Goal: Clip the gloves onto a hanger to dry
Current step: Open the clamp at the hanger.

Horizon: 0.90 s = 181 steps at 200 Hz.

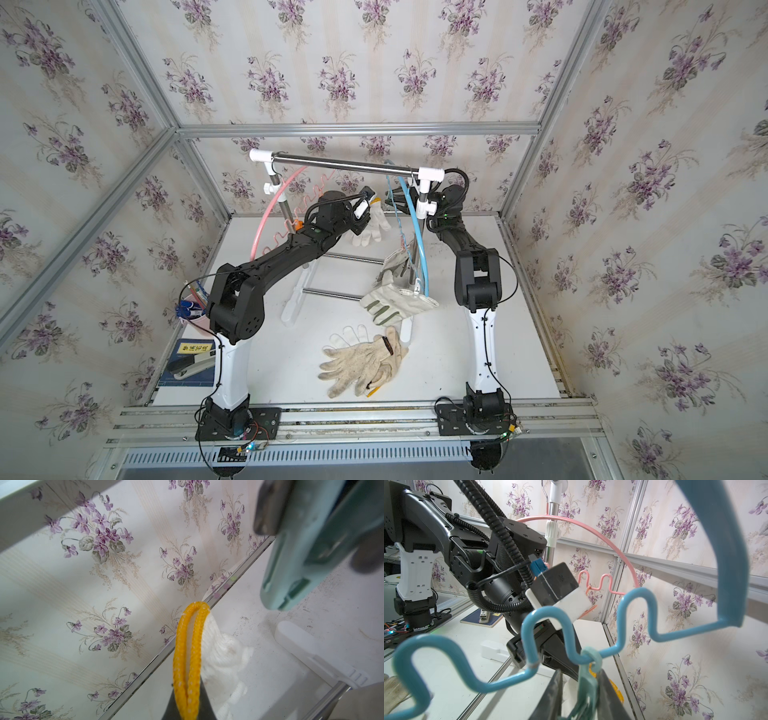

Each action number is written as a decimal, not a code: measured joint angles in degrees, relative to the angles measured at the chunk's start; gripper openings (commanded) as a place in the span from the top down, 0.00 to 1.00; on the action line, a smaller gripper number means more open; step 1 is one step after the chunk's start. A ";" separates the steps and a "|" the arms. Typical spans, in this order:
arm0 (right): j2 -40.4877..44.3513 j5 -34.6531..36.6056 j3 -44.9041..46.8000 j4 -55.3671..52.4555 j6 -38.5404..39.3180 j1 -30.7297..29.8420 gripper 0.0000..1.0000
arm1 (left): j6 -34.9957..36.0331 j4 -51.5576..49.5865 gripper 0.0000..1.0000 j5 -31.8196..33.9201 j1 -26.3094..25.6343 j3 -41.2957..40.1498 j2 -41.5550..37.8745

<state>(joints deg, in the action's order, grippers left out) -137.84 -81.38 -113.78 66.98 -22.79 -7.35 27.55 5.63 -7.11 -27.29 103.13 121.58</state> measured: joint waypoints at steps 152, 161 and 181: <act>-0.50 0.50 0.26 -0.04 -0.68 0.79 0.43 | 2.67 -0.83 1.00 1.95 -0.96 -2.75 -0.48; -0.66 0.28 0.26 -0.15 -0.55 0.79 0.43 | 2.67 -0.81 1.00 2.49 -0.96 -2.95 -0.74; -0.81 -0.28 0.33 -0.50 -0.55 0.79 0.43 | 2.67 -0.48 1.00 2.71 -0.94 -2.95 -0.92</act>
<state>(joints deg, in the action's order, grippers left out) -138.65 -81.67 -113.45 66.48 -23.33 -6.57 30.22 5.15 -4.40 -28.23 100.18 120.66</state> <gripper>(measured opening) 0.568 0.070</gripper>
